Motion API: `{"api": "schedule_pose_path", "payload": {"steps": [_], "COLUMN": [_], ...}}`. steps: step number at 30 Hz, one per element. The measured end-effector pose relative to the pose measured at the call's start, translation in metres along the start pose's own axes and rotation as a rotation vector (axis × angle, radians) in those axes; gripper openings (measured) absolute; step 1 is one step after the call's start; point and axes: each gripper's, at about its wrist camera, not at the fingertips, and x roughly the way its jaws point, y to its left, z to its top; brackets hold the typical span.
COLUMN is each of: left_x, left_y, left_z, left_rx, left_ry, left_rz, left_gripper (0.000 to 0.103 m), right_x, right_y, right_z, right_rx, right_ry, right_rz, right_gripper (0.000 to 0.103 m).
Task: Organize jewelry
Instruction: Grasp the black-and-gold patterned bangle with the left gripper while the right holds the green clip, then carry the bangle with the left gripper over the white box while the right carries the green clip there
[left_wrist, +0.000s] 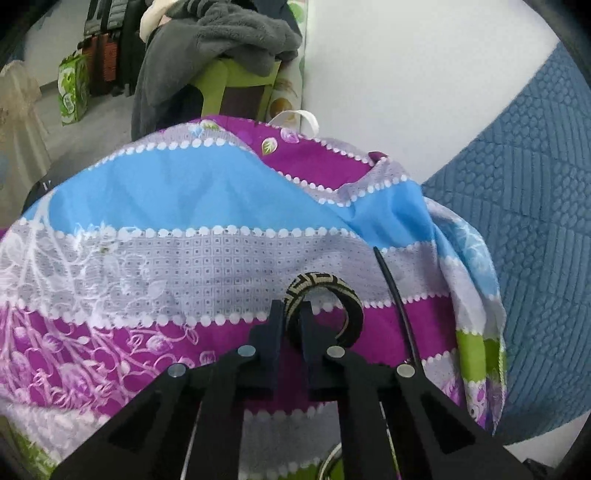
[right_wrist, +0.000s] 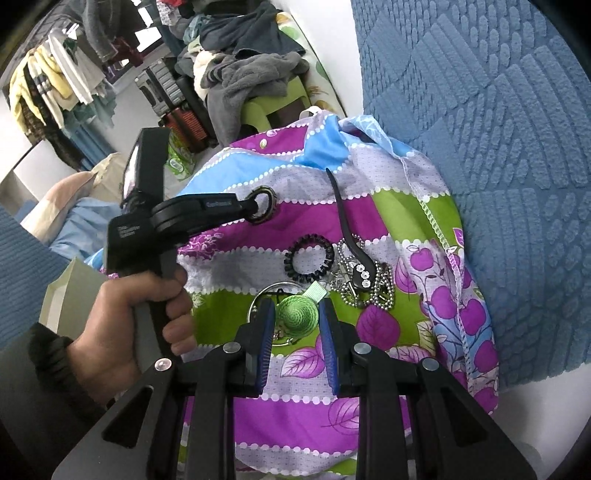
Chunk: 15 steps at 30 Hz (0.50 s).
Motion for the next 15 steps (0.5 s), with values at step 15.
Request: {"api": "schedule_pose_path", "payload": {"steps": [15], "left_x": [-0.114], "left_y": [0.009], "left_z": [0.001], "left_rx": [0.052], "left_ry": [-0.084], "left_rz": [-0.003], "left_gripper": [0.006], "right_x": [-0.039], "right_y": [0.028], "right_z": [0.014], "right_rx": [-0.047], "right_ry": [-0.054], "right_rz": [-0.005], "right_gripper": [0.022]}}
